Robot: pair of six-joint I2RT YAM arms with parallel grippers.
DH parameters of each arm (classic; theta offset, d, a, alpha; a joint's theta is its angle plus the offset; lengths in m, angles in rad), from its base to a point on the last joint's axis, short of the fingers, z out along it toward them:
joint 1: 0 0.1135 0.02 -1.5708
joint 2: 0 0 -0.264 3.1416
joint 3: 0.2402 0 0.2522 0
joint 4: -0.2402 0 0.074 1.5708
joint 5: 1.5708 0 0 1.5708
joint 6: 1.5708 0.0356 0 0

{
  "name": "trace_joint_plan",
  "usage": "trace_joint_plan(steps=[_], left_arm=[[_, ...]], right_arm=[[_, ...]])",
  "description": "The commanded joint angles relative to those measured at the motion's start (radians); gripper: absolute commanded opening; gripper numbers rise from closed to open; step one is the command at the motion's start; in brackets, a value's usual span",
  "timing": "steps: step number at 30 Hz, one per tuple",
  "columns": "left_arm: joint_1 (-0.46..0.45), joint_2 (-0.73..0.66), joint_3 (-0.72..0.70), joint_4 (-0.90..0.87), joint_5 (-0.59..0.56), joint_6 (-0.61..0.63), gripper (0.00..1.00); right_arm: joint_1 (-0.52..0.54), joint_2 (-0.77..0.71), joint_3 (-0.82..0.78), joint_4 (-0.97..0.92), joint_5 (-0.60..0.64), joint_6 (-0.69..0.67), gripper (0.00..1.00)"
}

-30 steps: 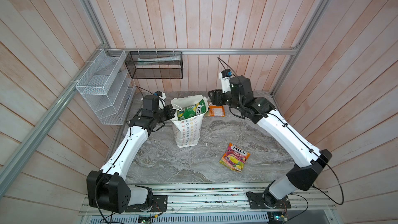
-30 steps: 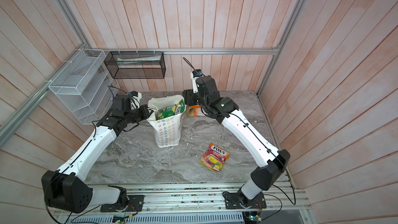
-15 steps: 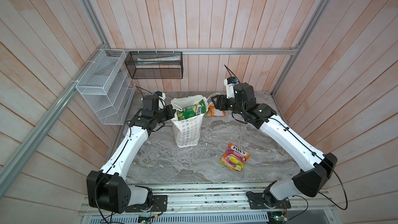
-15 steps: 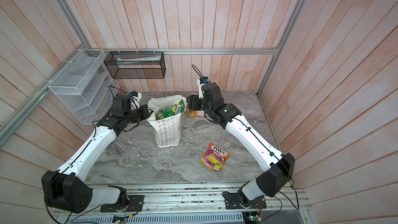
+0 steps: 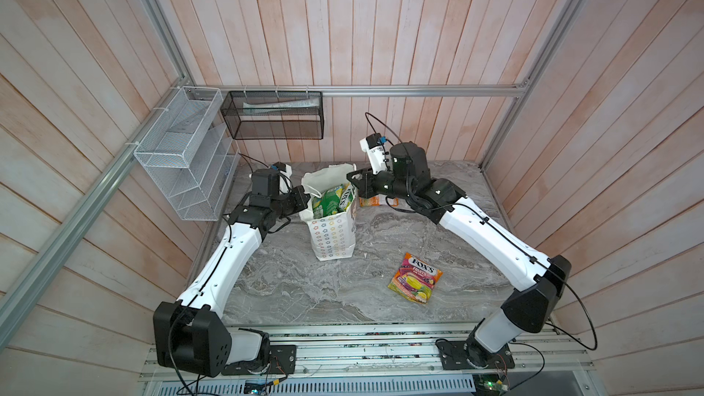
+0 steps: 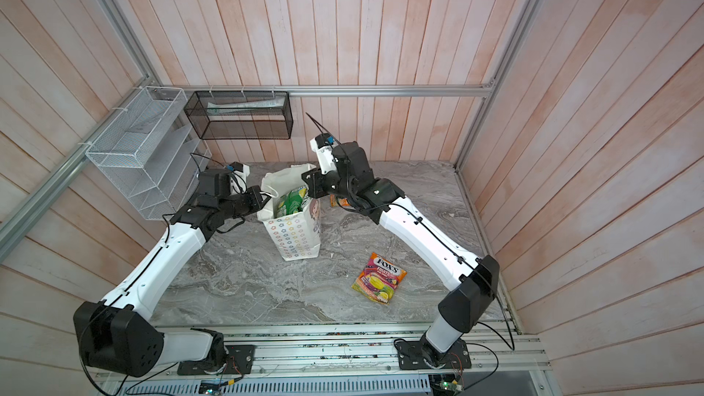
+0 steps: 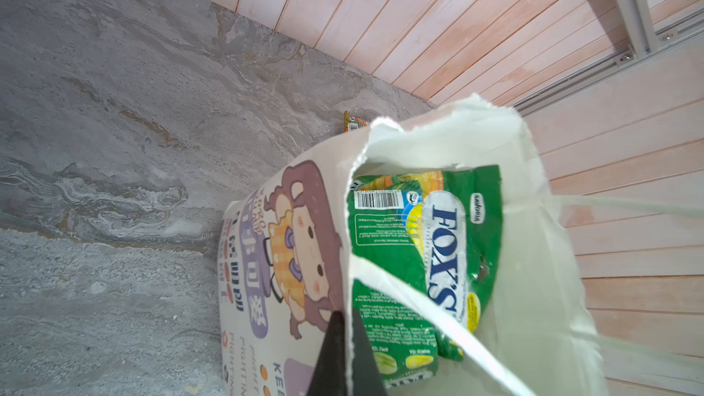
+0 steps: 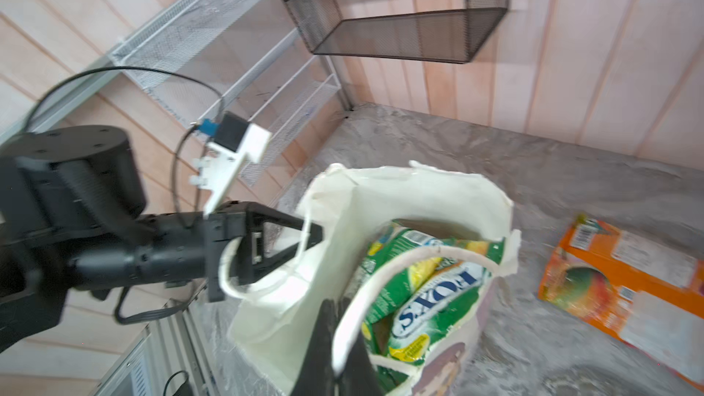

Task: Place the snacks into the paper bag
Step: Shake the paper bag at the center of the table.

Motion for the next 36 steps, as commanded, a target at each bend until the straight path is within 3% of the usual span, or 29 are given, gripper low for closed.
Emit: trace_joint_plan(steps=[1,7,19,26,28,29,32,36], left_arm=[[0.004,-0.029,0.005,0.108,0.064,-0.012,0.00],[0.010,-0.023,0.003,0.114,0.071,-0.020,0.03],[0.017,-0.045,0.014,0.099,0.071,0.016,0.56],[0.017,-0.084,0.030,0.080,0.067,0.082,0.67],[0.017,-0.100,0.022,0.094,0.086,0.091,0.77],[0.017,-0.105,0.016,0.102,0.101,0.096,0.97],[0.017,-0.116,0.003,0.127,0.145,0.106,1.00],[0.017,-0.134,0.003,0.121,0.090,0.105,1.00]], right_arm=[[0.002,-0.022,0.074,0.065,-0.018,-0.046,0.00],[-0.010,-0.031,0.027,0.061,-0.005,-0.029,0.00],[-0.086,-0.119,-0.117,0.115,0.019,0.027,0.00],[-0.120,-0.153,-0.194,0.144,0.001,0.056,0.00],[-0.126,-0.156,-0.203,0.143,-0.002,0.057,0.00],[-0.126,-0.156,-0.203,0.141,-0.004,0.057,0.00],[-0.130,-0.162,-0.207,0.129,-0.003,0.051,0.00],[-0.142,-0.184,-0.223,0.132,0.002,0.052,0.00]])
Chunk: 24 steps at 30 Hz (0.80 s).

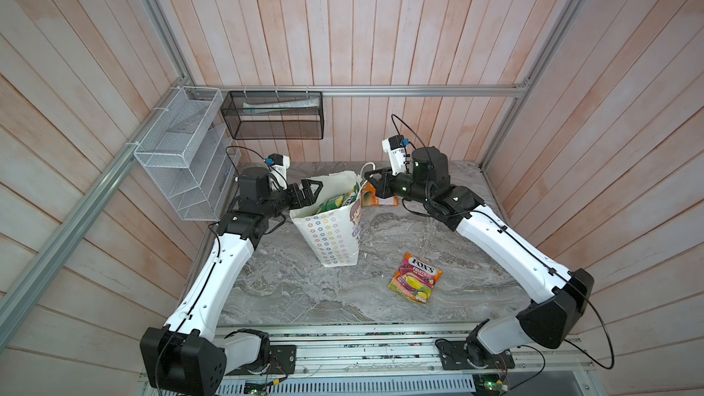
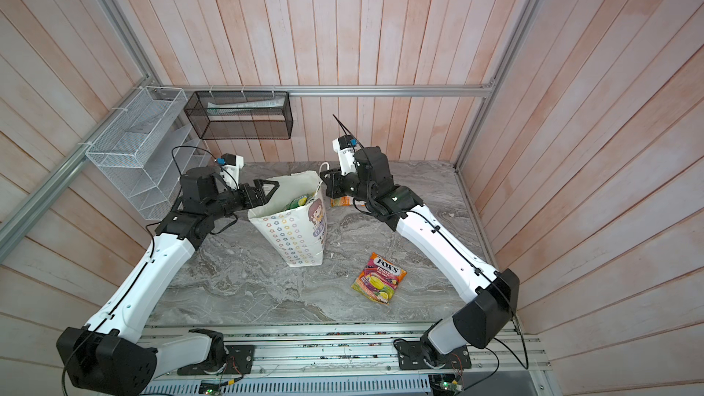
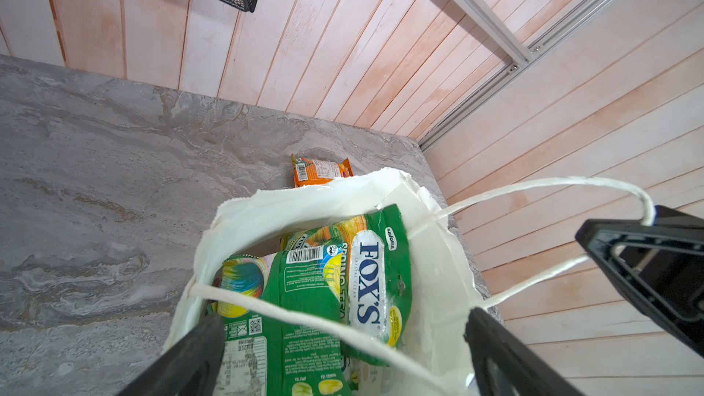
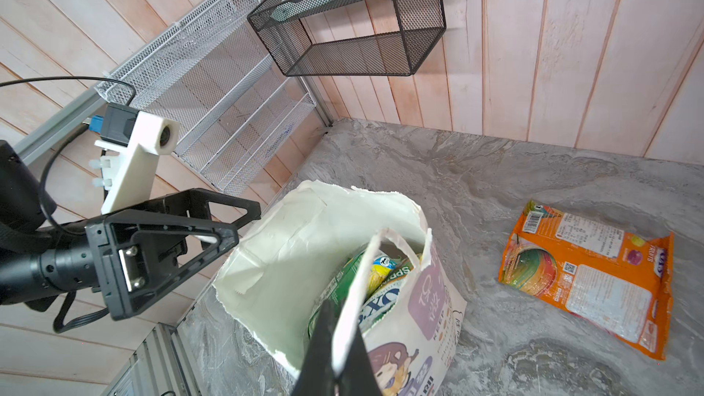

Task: Place the snacks into the paper bag
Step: Shake the paper bag at the center of the table.

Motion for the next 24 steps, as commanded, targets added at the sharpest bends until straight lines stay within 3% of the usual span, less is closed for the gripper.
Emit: trace_joint_plan(steps=[1,9,13,19,24], left_arm=[[0.004,-0.034,0.004,0.025,-0.032,0.025,1.00],[0.020,-0.105,-0.053,0.102,-0.050,0.008,1.00],[0.045,-0.108,-0.047,0.089,-0.078,0.000,0.80],[0.053,-0.100,-0.035,0.070,-0.082,0.004,0.71],[0.060,-0.082,-0.022,0.049,-0.084,0.000,0.53]], right_arm=[[-0.019,-0.045,-0.012,0.037,-0.003,0.010,0.00],[-0.041,-0.076,-0.061,0.067,-0.016,0.026,0.00],[-0.047,-0.079,-0.071,0.068,-0.023,0.024,0.00],[-0.062,-0.094,-0.086,0.080,-0.036,0.028,0.00],[-0.071,-0.105,-0.096,0.082,-0.039,0.025,0.00]])
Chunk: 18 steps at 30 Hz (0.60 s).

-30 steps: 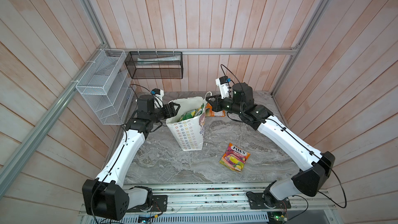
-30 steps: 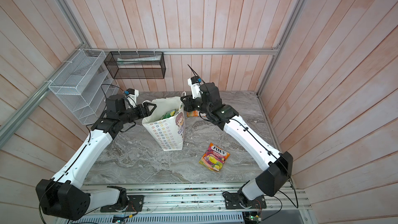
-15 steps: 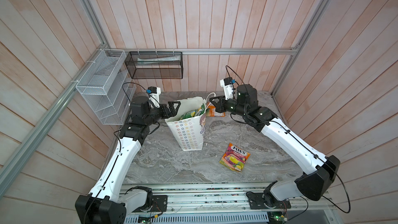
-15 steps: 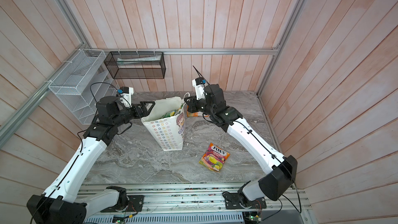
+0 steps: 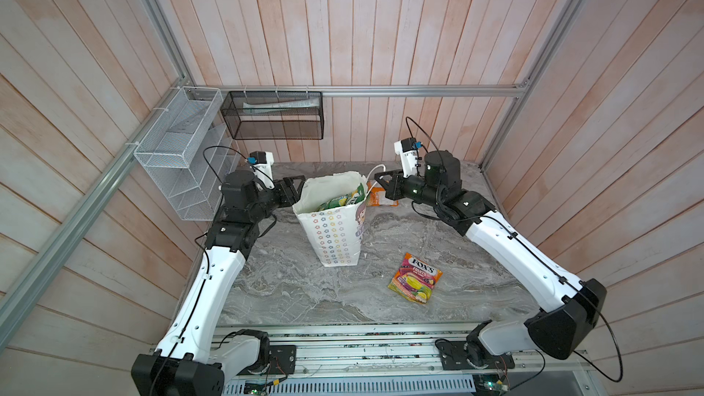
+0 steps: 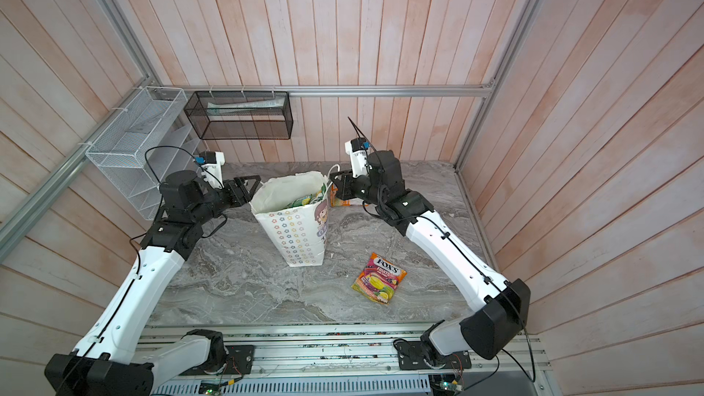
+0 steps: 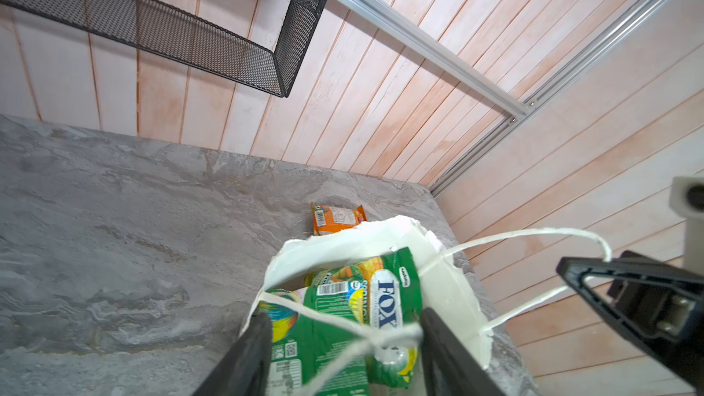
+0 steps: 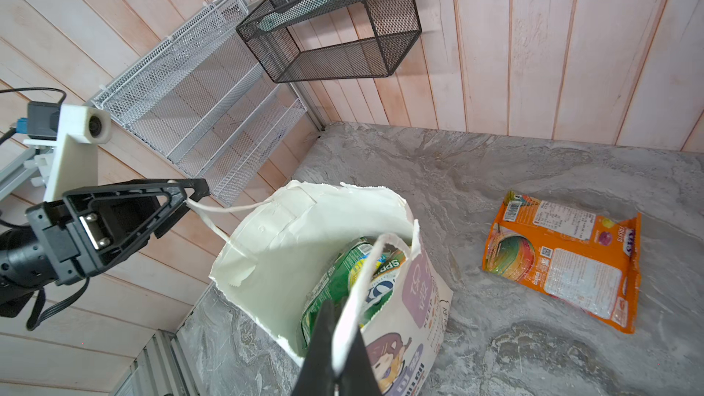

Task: Place the snacks into the paper bag
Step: Shake the paper bag at the center of the table.

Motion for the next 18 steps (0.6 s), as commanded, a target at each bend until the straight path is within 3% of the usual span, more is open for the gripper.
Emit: trace_joint_plan(steps=[1,8,11,18], left_arm=[[0.007,0.012,0.014,-0.016,-0.013,0.006,0.50],[0.021,0.009,0.011,0.014,0.036,-0.025,0.22],[0.020,0.020,0.014,0.025,0.051,-0.040,0.02],[0.019,0.101,0.137,0.041,0.146,-0.198,0.00]], right_arm=[[-0.016,-0.042,-0.014,0.052,-0.010,0.008,0.00],[-0.023,-0.048,-0.036,0.056,-0.019,0.005,0.00],[-0.046,-0.046,-0.039,0.068,-0.034,0.013,0.00],[-0.080,-0.009,0.088,0.054,-0.073,-0.004,0.00]])
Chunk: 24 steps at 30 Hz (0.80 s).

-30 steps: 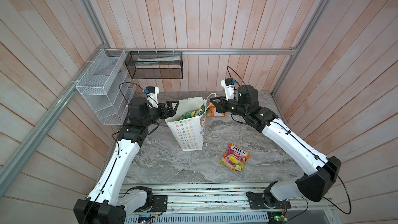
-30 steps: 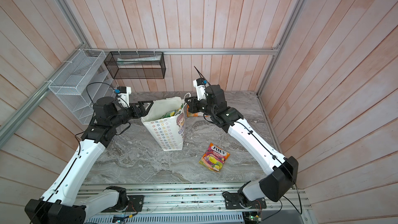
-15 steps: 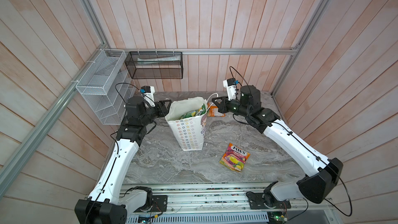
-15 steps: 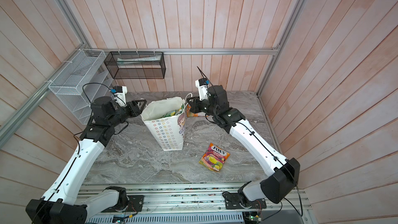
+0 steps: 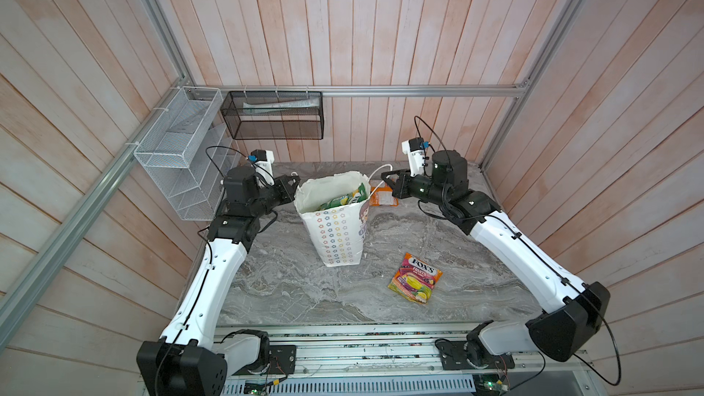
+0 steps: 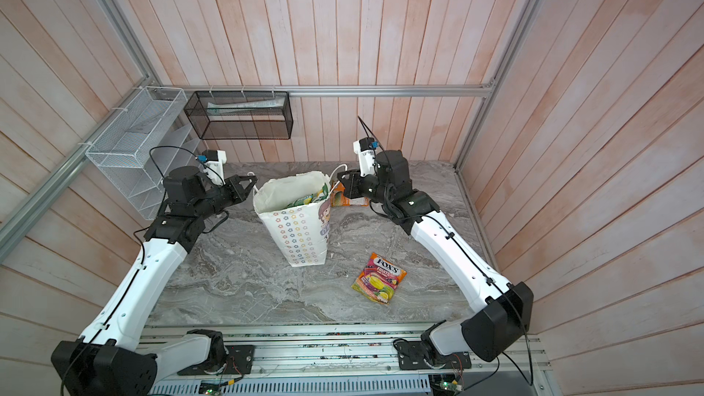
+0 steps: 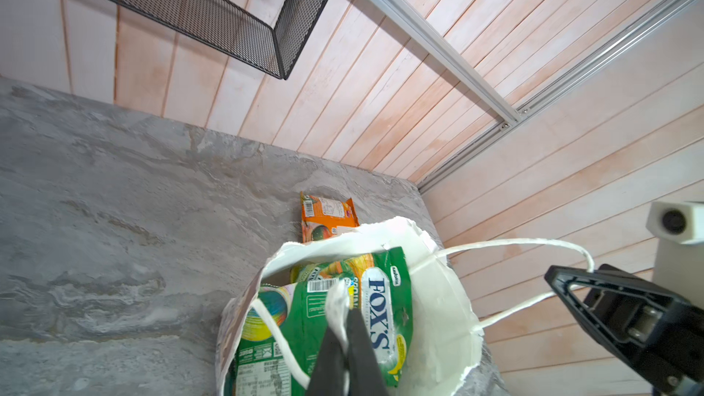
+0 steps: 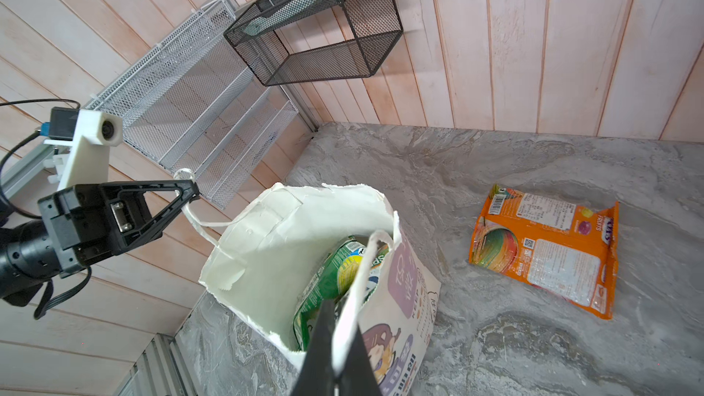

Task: Place the snacks into the paper bag
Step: Shake the paper bag at the center of the table.

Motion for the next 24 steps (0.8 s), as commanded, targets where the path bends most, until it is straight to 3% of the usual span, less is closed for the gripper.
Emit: trace_joint_plan(steps=[1,4,7,10,19,24], left_arm=[[0.001,0.016,0.073,0.080,0.068,-0.129,0.00],[-0.033,0.039,0.118,0.191,0.046,-0.205,0.00],[-0.065,0.103,0.238,0.155,0.021,-0.191,0.00],[-0.065,0.117,0.266,0.138,0.032,-0.182,0.00],[-0.067,0.022,0.045,0.138,-0.125,0.014,0.00],[-0.077,0.041,0.080,0.075,-0.104,0.045,0.00]], right_arm=[[-0.021,0.011,0.115,0.058,-0.027,-0.013,0.00],[-0.049,0.071,0.208,0.039,-0.075,-0.004,0.00],[-0.057,0.126,0.302,0.014,-0.103,0.002,0.00],[-0.057,0.136,0.327,0.000,-0.128,0.005,0.00],[-0.064,-0.007,-0.022,0.113,-0.051,0.076,0.00],[-0.073,-0.023,-0.084,0.145,-0.059,0.129,0.00]])
